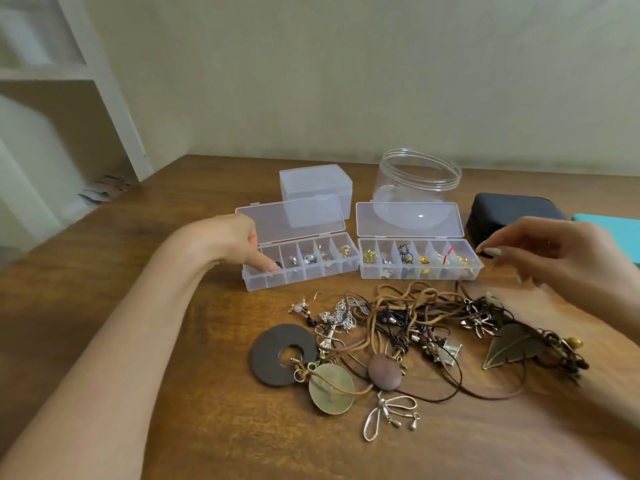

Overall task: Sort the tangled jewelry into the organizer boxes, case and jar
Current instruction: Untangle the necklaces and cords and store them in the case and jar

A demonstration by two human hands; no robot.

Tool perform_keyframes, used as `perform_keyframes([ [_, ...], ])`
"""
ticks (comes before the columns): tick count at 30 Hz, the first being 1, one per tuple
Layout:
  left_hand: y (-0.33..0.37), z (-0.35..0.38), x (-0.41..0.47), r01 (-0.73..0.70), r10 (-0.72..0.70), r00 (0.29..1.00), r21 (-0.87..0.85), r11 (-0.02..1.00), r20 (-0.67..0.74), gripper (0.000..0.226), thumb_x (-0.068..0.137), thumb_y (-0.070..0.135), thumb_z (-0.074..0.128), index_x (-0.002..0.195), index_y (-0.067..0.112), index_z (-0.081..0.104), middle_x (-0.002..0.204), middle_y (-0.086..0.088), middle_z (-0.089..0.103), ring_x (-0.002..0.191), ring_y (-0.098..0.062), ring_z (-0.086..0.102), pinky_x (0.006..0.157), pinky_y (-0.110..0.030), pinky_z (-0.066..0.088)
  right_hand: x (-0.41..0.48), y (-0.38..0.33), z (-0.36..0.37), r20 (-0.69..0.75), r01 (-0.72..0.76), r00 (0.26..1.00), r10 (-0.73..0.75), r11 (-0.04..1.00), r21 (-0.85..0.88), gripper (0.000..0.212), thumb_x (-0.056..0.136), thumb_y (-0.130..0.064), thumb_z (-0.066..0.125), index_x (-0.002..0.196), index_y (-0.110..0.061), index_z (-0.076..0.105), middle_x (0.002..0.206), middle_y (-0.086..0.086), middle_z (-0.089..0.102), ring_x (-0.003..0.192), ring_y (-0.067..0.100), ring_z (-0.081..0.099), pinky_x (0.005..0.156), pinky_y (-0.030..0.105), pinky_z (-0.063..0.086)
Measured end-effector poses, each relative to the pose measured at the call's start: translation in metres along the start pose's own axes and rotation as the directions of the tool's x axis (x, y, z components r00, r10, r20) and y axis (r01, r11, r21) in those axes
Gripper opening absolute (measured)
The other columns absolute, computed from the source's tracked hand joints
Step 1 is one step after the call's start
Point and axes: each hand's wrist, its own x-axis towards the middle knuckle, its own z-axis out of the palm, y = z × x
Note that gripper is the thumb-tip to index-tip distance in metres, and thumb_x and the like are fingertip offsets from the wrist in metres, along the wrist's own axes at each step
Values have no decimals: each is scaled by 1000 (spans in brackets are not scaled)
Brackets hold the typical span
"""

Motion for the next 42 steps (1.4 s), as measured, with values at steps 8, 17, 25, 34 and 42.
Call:
perform_keyframes([
  [8, 10, -5, -16, -259, 194, 882, -96, 961, -430, 27, 78, 39, 72, 86, 20, 55, 81, 6, 58, 73, -9, 53, 62, -29, 41, -1, -8, 0, -7, 5, 1000, -5, 999, -35, 10, 78, -30, 64, 87, -34, 67, 73, -19, 65, 64, 7, 61, 55, 11, 47],
  [17, 36, 8, -34, -518, 513, 855, -122, 846, -73, 15, 83, 30, 68, 78, 16, 62, 62, 5, 70, 49, -2, 55, 50, -15, 44, -1, -6, -6, 16, -29, 999, 32, 987, -156, 29, 79, -7, 73, 83, -36, 68, 77, -10, 65, 76, -5, 56, 63, 4, 43],
  [25, 21, 2, -39, -360, 367, 746, -127, 924, 556, 25, 78, 35, 71, 89, 13, 70, 75, 1, 74, 81, -33, 67, 53, -12, 45, -2, -10, -10, 2, -34, 999, 35, 982, -188, 26, 82, -5, 70, 83, -30, 71, 70, -13, 62, 69, -6, 54, 60, 5, 40],
  [34, 44, 9, -50, -454, 559, 707, -329, 828, 433, 21, 83, 36, 61, 97, 23, 69, 72, 2, 73, 55, -9, 57, 51, -13, 43, 1, -8, -20, -36, -124, 992, 120, 976, -180, 23, 84, -5, 68, 83, -27, 72, 66, -16, 58, 61, -10, 54, 55, 4, 40],
  [42, 78, 88, -39, -847, 862, 441, 203, 492, -249, 31, 83, 40, 55, 113, 33, 53, 104, 14, 53, 98, -3, 46, 88, -24, 44, 1, -1, -25, 290, -249, 913, 287, 955, -161, 23, 81, -6, 72, 73, -28, 69, 64, -12, 63, 48, -5, 54, 47, 8, 40],
])
